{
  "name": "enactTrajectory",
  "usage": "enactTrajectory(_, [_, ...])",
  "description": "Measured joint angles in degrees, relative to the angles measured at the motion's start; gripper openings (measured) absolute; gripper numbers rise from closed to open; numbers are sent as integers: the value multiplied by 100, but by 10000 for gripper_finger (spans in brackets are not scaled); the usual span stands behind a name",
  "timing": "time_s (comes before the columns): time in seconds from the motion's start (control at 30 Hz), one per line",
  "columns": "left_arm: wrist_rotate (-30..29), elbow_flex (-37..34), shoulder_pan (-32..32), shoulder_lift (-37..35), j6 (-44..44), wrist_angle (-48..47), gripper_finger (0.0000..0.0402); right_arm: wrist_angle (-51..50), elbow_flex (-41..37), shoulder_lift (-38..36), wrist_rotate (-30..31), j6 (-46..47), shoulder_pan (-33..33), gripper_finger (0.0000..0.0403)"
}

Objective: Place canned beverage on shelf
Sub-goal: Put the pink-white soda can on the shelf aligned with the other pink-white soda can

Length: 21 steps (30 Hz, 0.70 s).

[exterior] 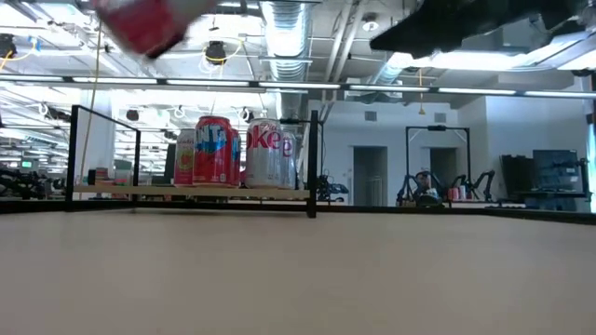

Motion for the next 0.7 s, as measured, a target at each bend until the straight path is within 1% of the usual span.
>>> enactTrajectory(0.1, [-562,-283,-488,108,972,1184,271,495,3,181,-150,-152,-2,27])
enactTrajectory(0.13, [-670,-488,-582,198,1183,1660,271,665,-1,266,-305,-263,-3,27])
enactTrajectory(0.2, [-700,-909,-652,423,1597,2713,271,1402,6,591,-769,-535,-4,27])
enactTrajectory(0.27, [-698,-1307,-641,591,1842,3736,271,2106,7,984,-1074,-787,-2,27])
enactTrajectory(0.33, [-840,-1582,-554,701,1924,4786,271,2937,5,1421,-1150,-964,-4,27])
enactTrajectory(0.4, [-1048,-1796,-437,717,1896,5626,271,3656,77,1841,-1155,-1085,-11,26])
enactTrajectory(0.47, [-1174,-1922,-318,665,1853,6088,271,3984,217,2137,-1187,-1170,-15,22])
enactTrajectory(0.53, [-1280,-2027,-234,567,1734,6297,271,4246,559,2460,-1207,-1175,-11,18])
enactTrajectory(0.6, [-1410,-2089,-184,492,1682,6401,271,4239,856,2740,-1149,-1150,7,15])
enactTrajectory(0.63, [-1442,-2119,-167,432,1686,6407,271,4304,1038,2914,-908,-1126,45,15])
enactTrajectory(0.7, [-1520,-2170,-162,356,1689,6352,271,4436,1216,3216,-114,-1326,164,15])
